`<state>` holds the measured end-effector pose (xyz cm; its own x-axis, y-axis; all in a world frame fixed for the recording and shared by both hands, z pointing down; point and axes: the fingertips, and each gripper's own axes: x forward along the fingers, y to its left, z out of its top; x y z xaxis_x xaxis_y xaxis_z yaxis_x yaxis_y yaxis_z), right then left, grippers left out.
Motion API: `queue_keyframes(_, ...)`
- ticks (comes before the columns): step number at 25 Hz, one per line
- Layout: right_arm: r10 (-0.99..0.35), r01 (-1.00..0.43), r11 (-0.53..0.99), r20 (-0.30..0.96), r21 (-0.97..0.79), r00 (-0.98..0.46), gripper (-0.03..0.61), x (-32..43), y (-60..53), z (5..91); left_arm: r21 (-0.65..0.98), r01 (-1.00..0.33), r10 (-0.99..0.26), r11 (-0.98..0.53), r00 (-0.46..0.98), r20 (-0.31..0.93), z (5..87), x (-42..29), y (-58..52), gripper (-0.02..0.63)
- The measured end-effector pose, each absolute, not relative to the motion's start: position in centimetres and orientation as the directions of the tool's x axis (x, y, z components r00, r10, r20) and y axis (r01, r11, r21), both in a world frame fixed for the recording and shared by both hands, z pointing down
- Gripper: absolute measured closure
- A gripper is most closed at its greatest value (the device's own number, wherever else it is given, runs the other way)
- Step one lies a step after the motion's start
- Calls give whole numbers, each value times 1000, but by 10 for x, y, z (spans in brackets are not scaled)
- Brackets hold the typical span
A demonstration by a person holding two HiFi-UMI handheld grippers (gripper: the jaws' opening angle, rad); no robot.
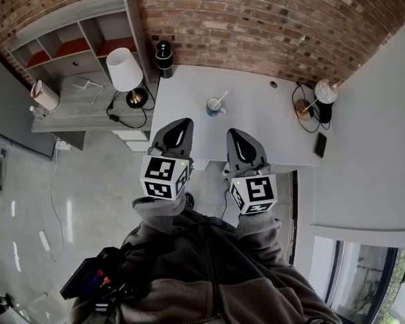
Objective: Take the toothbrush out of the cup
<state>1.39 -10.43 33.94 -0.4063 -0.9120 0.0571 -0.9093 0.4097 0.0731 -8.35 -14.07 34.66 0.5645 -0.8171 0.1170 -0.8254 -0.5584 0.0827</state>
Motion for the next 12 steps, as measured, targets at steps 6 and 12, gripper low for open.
queue_keyframes(6,-917,-911,400,45,101,-397,578,3,-137,339,93,-810,-800,-580,587,122,349,-89,-176,609)
queue_keyframes(12,-915,-906,403,76,128,-396,578,-10,-162,346,128,-808,-798,-575,588,132,357,-101,-204,609)
